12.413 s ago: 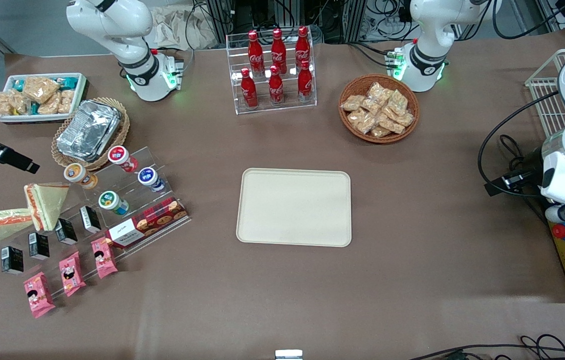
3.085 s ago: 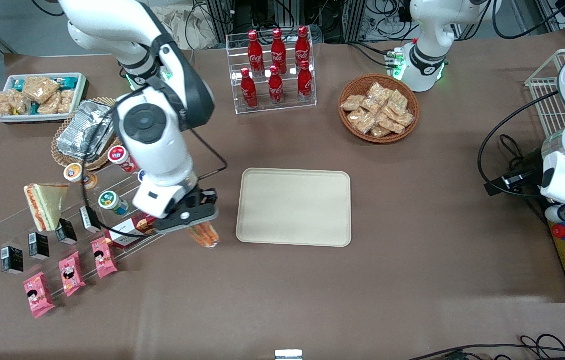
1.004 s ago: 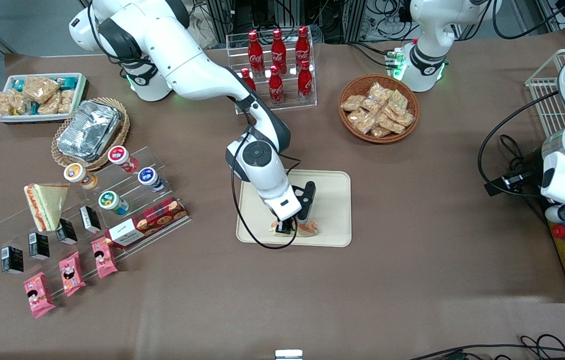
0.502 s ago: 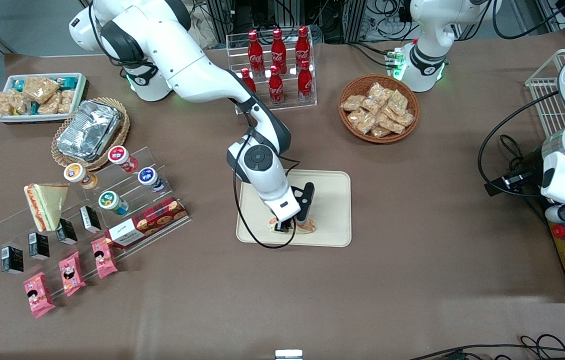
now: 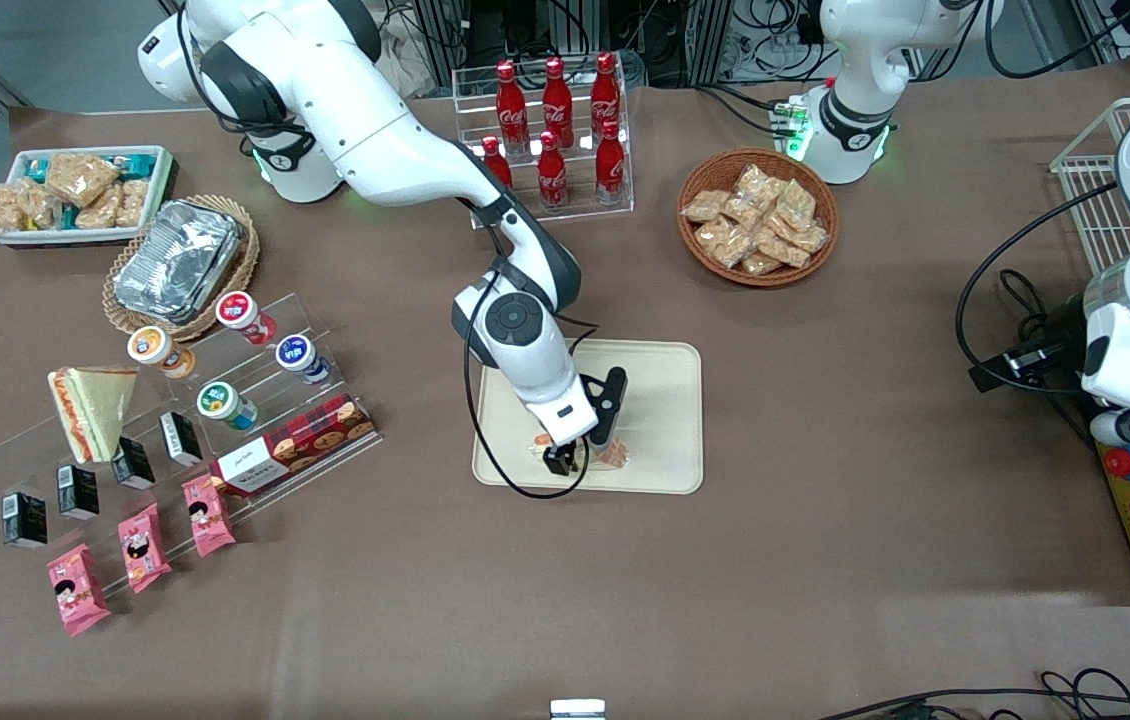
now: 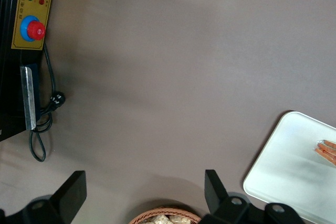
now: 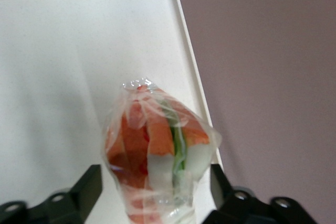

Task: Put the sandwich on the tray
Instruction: 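Lower the held sandwich onto the cream tray, then open the right gripper to release the sandwich on the tray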

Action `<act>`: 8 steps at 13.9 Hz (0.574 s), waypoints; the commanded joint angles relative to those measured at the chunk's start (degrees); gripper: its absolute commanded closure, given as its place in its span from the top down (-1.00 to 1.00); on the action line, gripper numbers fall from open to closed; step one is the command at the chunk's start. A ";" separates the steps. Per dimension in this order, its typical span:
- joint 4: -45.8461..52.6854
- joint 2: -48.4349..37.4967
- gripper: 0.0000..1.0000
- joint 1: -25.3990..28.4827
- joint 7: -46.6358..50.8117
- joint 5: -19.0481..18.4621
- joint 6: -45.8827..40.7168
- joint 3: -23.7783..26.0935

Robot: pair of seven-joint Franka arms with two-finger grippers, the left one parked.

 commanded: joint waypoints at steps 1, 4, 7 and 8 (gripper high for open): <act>-0.32 -1.35 0.95 0.03 -1.03 1.85 -2.76 0.22; -0.32 -5.74 0.95 -0.14 -0.25 2.29 -10.84 0.22; -0.32 -10.57 0.95 -0.40 4.22 3.35 -18.75 0.22; -0.32 -12.50 0.95 -0.49 6.85 3.35 -21.30 0.13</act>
